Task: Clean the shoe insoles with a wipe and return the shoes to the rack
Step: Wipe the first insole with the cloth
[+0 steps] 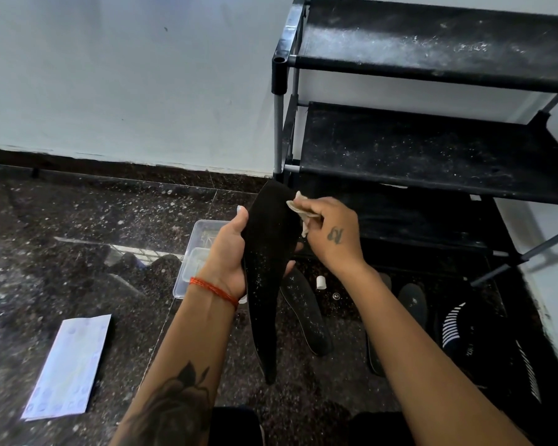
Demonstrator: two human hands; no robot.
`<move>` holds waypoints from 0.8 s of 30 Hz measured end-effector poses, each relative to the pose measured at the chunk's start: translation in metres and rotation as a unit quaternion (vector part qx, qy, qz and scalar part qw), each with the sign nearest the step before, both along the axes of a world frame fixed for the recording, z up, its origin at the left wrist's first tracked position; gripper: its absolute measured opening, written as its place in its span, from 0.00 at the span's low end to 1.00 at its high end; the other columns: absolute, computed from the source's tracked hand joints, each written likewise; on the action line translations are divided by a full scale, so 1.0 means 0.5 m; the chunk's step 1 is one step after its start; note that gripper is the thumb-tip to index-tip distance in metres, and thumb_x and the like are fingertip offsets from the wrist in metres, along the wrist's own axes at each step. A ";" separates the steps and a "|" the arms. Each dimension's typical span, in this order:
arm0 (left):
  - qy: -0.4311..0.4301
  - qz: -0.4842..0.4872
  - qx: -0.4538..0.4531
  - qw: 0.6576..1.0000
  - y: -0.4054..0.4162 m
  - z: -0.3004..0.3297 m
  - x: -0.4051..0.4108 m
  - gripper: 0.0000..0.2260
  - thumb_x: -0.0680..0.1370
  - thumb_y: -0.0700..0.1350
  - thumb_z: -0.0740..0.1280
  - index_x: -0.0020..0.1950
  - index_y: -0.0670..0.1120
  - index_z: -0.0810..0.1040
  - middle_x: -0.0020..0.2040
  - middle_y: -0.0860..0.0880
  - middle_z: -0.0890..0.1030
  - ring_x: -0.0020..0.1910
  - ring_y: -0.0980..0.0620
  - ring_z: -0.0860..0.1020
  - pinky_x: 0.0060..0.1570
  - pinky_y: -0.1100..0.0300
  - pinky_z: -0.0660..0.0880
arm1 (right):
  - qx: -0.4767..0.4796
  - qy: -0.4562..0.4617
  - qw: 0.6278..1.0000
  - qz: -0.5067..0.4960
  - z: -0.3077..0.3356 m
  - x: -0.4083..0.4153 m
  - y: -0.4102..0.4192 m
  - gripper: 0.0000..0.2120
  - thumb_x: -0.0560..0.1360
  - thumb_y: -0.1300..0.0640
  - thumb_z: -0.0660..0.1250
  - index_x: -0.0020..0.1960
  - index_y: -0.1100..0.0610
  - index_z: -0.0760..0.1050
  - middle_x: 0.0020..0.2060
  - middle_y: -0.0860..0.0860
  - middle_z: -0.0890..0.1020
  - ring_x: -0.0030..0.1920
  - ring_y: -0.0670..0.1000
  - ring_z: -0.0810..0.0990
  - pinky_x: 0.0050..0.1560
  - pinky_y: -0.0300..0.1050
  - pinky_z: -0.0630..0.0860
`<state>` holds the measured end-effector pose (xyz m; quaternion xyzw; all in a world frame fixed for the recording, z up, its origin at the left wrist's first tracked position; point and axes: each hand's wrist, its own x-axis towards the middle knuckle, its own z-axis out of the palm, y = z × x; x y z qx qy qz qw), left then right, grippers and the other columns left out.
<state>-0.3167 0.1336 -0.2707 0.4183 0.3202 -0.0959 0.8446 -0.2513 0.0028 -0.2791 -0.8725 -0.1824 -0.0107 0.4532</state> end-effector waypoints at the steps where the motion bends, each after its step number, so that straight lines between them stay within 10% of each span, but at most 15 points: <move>1: 0.001 0.001 -0.004 1.000 0.002 -0.001 0.000 0.31 0.80 0.65 0.46 0.56 0.43 0.79 0.52 0.39 0.82 0.54 0.39 0.79 0.50 0.46 0.73 | -0.005 0.011 1.000 0.003 0.001 0.000 -0.001 0.15 0.73 0.69 0.64 0.54 0.55 0.81 0.50 0.50 0.81 0.49 0.44 0.77 0.46 0.18 0.66; 7: -0.001 0.028 -0.009 1.000 0.007 0.001 0.000 0.30 0.80 0.64 0.47 0.53 0.43 0.79 0.46 0.41 0.84 0.46 0.42 0.80 0.47 0.47 0.74 | -0.051 0.103 0.990 0.086 0.022 -0.002 -0.013 0.17 0.67 0.71 0.63 0.43 0.55 0.85 0.42 0.50 0.85 0.44 0.43 0.79 0.40 0.23 0.70; 12: 0.000 0.027 -0.018 0.999 0.007 0.001 0.001 0.30 0.80 0.64 0.47 0.53 0.43 0.79 0.48 0.40 0.83 0.50 0.40 0.79 0.51 0.45 0.72 | 0.103 0.130 0.986 0.014 0.037 0.007 -0.023 0.14 0.70 0.69 0.66 0.46 0.54 0.84 0.41 0.41 0.83 0.42 0.35 0.79 0.41 0.23 0.72; 24: -0.012 0.037 -0.018 0.999 0.008 0.007 -0.002 0.30 0.80 0.63 0.46 0.50 0.43 0.79 0.42 0.41 0.84 0.40 0.42 0.82 0.42 0.49 0.78 | -0.050 0.102 0.985 0.133 0.029 -0.002 -0.023 0.15 0.65 0.71 0.67 0.38 0.53 0.84 0.39 0.47 0.84 0.43 0.45 0.81 0.43 0.34 0.76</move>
